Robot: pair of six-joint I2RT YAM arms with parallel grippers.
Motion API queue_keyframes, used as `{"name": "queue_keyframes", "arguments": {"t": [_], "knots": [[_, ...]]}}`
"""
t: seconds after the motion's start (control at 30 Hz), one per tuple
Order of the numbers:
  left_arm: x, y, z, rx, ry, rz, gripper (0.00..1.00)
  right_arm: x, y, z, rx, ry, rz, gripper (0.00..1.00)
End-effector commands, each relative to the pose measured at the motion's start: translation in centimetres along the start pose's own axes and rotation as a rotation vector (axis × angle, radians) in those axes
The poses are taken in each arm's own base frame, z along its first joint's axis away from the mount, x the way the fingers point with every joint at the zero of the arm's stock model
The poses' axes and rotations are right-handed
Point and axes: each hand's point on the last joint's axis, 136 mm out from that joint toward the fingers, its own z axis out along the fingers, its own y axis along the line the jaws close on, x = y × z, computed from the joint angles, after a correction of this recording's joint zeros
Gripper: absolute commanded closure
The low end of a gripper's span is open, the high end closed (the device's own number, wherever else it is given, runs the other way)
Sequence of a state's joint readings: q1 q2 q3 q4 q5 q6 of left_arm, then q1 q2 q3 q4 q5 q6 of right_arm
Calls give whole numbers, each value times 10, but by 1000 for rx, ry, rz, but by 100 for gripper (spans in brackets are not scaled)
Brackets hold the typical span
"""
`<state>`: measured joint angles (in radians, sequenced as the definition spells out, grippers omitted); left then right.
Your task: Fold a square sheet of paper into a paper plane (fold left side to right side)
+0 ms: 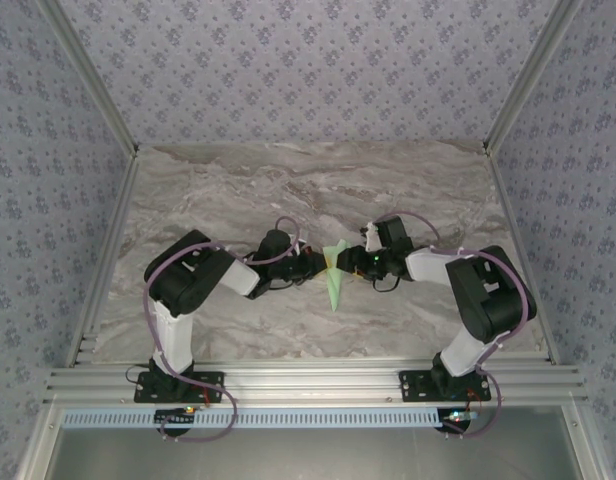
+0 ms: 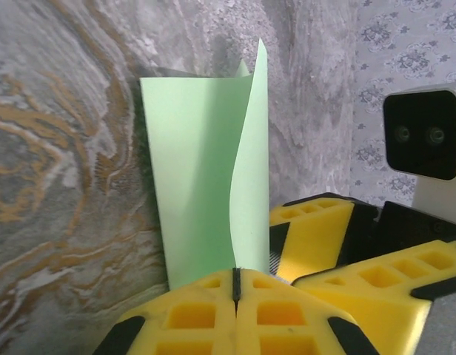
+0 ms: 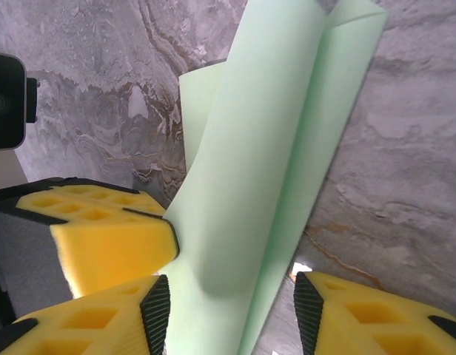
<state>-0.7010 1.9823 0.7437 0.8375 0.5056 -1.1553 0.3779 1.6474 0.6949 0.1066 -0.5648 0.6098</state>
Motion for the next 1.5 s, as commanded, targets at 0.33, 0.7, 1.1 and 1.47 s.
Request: {"name": "queue_keyframes", "arguments": {"t": [0.33, 0.7, 1.1, 1.47], "knots": [[-7, -17, -5, 13, -6, 74, 100, -35, 9, -8, 16, -44, 56, 20], [-8, -20, -5, 19, -7, 80, 100, -44, 14, 6, 21, -25, 67, 18], [-9, -23, -5, 22, -3, 93, 100, -41, 14, 16, 29, -3, 58, 18], [-15, -23, -3, 13, 1, 120, 100, -25, -5, 24, 114, 58, 75, 17]]}}
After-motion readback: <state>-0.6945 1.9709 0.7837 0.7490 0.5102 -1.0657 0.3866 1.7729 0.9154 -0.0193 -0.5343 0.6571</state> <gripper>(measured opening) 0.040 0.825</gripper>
